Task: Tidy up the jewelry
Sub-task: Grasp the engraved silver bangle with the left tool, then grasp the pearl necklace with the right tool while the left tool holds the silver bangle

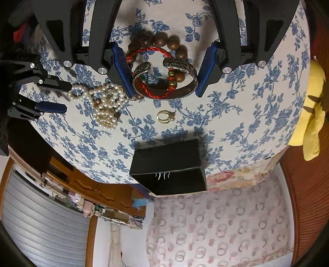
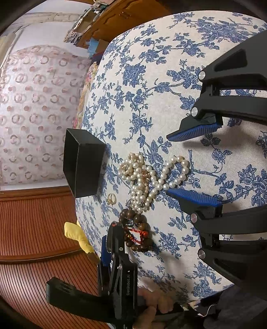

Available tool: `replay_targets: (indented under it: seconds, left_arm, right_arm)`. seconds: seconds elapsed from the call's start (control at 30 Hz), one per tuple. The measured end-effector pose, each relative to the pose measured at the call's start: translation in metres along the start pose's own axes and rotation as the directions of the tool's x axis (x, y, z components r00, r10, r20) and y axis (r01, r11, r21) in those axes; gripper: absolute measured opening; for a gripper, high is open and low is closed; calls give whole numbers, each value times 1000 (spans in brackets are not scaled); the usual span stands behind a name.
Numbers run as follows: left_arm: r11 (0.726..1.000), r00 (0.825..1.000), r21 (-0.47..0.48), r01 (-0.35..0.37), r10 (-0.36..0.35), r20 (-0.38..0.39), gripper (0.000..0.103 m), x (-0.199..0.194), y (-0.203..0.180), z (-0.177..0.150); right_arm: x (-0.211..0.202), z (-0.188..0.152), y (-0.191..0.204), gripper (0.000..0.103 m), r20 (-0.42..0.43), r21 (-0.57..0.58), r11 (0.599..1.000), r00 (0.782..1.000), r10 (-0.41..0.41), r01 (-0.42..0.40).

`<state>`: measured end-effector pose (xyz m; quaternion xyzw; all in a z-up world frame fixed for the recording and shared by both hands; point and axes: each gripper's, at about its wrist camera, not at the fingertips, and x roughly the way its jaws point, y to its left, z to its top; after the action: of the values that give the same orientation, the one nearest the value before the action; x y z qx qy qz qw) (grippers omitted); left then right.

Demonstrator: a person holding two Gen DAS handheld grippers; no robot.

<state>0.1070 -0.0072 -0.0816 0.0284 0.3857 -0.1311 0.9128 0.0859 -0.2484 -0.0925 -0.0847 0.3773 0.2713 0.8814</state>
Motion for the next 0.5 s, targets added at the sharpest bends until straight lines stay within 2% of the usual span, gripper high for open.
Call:
replay_targets:
  seconds: [0.4,0.5]
  left_arm:
    - [1000,997,-17,16,-14,73,58,-12,1,13]
    - [1000,997,-20,15,-13,79,58,-14,2,14]
  right_arm:
    - [7,17,0,50,-2,-13,1000,1000,16,-16]
    - [13,27,1,43,-5,-20,999,999,33,-33]
